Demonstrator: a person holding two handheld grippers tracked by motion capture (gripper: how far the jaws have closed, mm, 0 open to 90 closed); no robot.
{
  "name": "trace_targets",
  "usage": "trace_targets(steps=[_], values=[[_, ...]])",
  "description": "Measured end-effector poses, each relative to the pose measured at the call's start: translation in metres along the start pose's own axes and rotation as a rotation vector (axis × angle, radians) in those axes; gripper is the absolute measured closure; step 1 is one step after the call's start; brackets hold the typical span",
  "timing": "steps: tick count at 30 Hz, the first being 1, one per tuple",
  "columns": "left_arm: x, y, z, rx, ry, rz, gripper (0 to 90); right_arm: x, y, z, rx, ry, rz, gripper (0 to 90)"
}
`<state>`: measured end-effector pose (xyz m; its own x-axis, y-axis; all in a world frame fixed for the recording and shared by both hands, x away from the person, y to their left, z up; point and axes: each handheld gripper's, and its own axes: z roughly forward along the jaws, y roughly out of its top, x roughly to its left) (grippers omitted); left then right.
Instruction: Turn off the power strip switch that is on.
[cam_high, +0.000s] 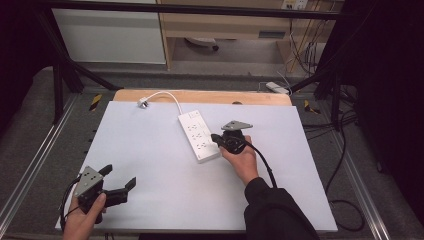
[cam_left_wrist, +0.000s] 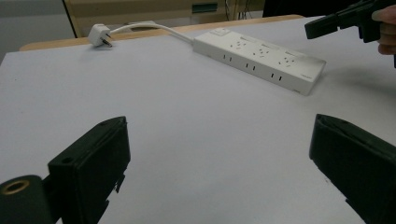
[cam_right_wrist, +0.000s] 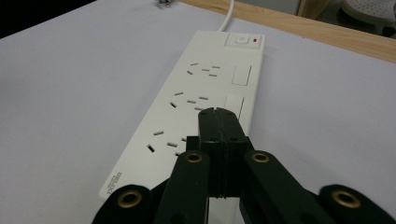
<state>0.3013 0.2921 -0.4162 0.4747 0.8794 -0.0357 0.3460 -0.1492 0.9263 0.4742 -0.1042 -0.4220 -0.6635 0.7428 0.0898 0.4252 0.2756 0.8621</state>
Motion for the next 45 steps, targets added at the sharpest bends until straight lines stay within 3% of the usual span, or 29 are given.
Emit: trace_targets(steps=[7, 17, 27, 33, 45], values=[[0.000, 0.000, 0.000, 0.003, 0.007, 0.004, 5.0, -0.001, 0.006, -0.010, -0.019, 0.008, 0.010, 79.9], [0.000, 0.000, 0.000, 0.004, 0.007, 0.002, 5.0, -0.003, 0.015, -0.021, -0.041, -0.015, 0.056, 39.9], [0.001, -0.001, -0.001, -0.003, 0.019, -0.005, 4.9, -0.004, 0.027, -0.037, -0.066, -0.044, 0.059, 13.0], [0.001, -0.001, -0.001, -0.002, 0.021, -0.006, 4.8, -0.003, 0.030, -0.045, -0.087, -0.108, 0.038, 9.4], [0.001, -0.001, 0.000, 0.003, 0.019, -0.006, 4.8, -0.006, 0.034, -0.073, -0.116, -0.099, 0.020, 4.4]])
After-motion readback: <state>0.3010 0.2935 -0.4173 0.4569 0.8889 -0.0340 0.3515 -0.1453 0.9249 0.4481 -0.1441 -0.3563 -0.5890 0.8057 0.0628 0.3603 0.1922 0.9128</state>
